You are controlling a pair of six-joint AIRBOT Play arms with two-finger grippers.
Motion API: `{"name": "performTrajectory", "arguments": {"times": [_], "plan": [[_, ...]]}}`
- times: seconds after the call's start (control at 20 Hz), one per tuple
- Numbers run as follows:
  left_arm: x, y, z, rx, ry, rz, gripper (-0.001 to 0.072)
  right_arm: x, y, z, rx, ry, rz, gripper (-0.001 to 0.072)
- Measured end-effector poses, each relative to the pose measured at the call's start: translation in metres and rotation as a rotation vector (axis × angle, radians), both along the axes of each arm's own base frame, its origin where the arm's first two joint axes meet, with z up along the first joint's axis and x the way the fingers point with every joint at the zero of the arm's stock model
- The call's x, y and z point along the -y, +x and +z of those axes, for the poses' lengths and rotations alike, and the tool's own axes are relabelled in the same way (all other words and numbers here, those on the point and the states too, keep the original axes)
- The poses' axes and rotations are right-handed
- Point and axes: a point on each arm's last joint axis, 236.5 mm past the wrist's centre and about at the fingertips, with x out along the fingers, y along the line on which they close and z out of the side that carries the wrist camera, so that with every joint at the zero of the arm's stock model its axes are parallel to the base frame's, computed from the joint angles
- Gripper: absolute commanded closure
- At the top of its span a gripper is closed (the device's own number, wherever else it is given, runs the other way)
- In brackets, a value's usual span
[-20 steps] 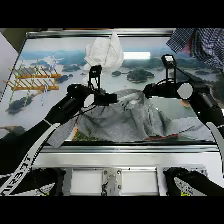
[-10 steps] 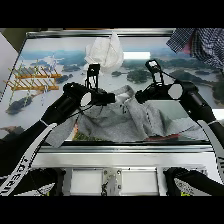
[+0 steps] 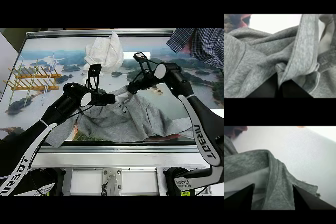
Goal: Fold the clothes and pants, and hang the long-sleeved shirts on hangers.
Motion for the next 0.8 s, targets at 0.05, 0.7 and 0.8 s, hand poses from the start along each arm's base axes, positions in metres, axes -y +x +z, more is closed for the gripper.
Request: {"name": "performTrajectory", "arguments": {"times": [0.05, 0.7, 0.8], "plan": [[-0.001, -0.001, -0.001, -0.003, 0.004, -0.002, 0.0685, -0.002, 0.002, -0.007, -0.023, -0.011, 0.004, 0.0209], [-0.04, -0.007, 0.037, 0.045, 0.062, 0.004, 0.0685, 0.045, -0.02, 0.013, -0.05, -0.407, -0.032, 0.0689], [-0.051, -0.019, 0.059, 0.06, 0.055, -0.001, 0.0685, 0.062, -0.047, 0.052, -0.053, -0.424, -0.087, 0.0689]]}}
